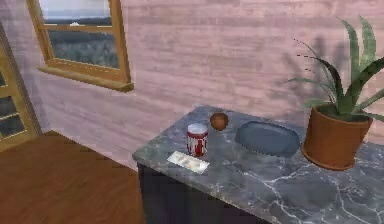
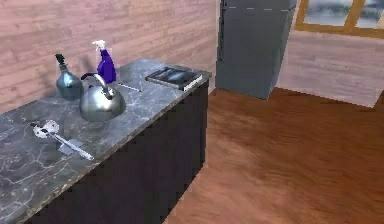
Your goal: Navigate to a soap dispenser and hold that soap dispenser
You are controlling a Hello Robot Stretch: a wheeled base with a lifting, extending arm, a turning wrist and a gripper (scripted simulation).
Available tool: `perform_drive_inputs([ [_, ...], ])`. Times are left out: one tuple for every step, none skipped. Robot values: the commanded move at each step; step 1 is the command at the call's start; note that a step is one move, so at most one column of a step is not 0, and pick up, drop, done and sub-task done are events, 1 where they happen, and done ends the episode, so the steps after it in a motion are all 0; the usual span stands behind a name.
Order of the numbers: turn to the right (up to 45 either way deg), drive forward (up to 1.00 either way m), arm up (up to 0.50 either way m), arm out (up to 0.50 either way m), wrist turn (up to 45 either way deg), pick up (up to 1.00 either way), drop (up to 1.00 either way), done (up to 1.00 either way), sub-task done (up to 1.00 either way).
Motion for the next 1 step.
perform_drive_inputs([
  [-27.0,0.00,0.00,0.00,0.0,0.00,0.00,0.00,0.00],
])
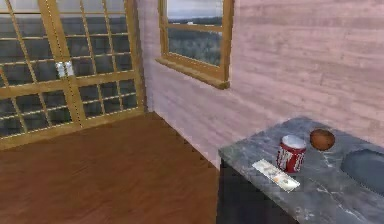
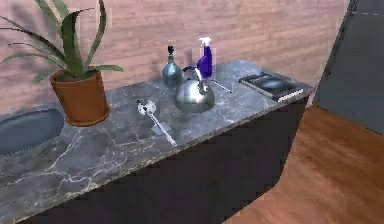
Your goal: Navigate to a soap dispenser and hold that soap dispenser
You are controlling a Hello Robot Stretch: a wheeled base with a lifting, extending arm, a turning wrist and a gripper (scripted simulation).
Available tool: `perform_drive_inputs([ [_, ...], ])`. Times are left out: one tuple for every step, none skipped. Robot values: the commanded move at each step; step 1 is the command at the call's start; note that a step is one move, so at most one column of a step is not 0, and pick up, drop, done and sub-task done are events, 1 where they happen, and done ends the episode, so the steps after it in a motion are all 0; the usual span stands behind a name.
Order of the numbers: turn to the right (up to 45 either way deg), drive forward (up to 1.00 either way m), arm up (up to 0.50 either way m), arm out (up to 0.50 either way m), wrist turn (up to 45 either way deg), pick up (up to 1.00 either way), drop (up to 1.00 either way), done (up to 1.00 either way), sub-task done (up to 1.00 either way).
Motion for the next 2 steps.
perform_drive_inputs([
  [45.0,0.00,0.00,0.00,0.0,0.00,0.00,0.00,0.00],
  [45.0,0.00,0.00,0.00,0.0,0.00,0.00,0.00,0.00],
])
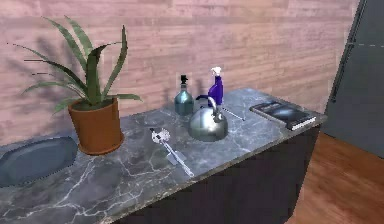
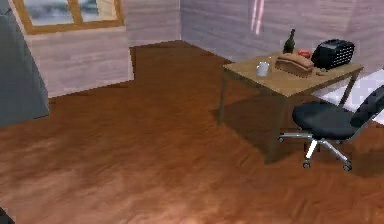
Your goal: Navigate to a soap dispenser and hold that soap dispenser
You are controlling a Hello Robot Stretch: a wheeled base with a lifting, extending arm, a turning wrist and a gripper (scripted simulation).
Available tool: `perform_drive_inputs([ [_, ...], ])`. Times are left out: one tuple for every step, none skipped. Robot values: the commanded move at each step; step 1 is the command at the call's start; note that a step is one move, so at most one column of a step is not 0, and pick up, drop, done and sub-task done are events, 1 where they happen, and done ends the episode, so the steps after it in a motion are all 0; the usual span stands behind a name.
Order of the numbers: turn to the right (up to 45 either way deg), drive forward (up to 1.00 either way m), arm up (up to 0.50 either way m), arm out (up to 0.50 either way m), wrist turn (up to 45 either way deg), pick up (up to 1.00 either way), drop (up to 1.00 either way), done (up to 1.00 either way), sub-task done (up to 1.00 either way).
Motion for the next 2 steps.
perform_drive_inputs([
  [30.0,0.00,0.00,0.00,0.0,0.00,0.00,0.00,0.00],
  [0.0,0.65,0.00,0.00,0.0,0.00,0.00,0.00,0.00],
])
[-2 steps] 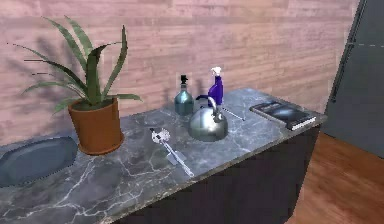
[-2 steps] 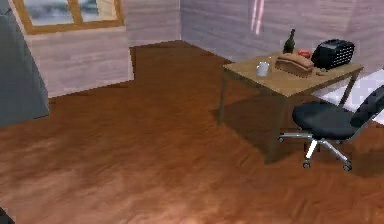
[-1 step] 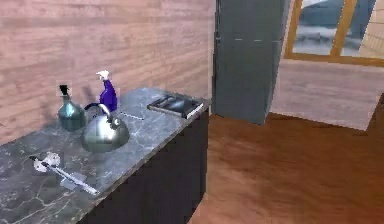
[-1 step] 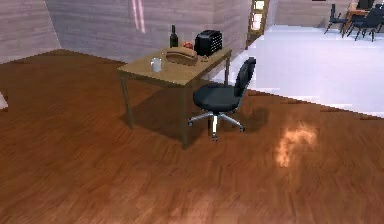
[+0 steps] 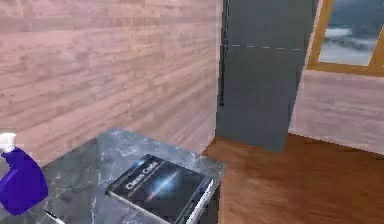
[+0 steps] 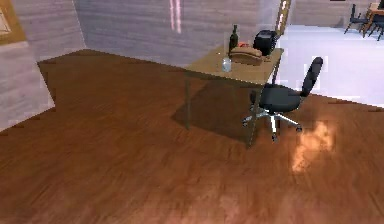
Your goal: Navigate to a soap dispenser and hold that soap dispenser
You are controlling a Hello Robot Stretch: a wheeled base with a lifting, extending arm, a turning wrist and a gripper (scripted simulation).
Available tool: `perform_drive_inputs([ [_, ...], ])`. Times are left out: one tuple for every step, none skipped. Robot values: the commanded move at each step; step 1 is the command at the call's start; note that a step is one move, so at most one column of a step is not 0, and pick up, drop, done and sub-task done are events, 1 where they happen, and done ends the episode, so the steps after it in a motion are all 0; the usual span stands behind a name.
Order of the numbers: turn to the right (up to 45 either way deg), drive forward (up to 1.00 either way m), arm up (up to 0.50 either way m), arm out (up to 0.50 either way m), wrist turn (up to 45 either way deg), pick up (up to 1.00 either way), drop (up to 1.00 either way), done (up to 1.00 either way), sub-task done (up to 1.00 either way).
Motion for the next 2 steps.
perform_drive_inputs([
  [-45.0,0.00,0.00,0.00,0.0,0.00,0.00,0.00,0.00],
  [-45.0,0.00,0.00,0.00,0.0,0.00,0.00,0.00,0.00],
])
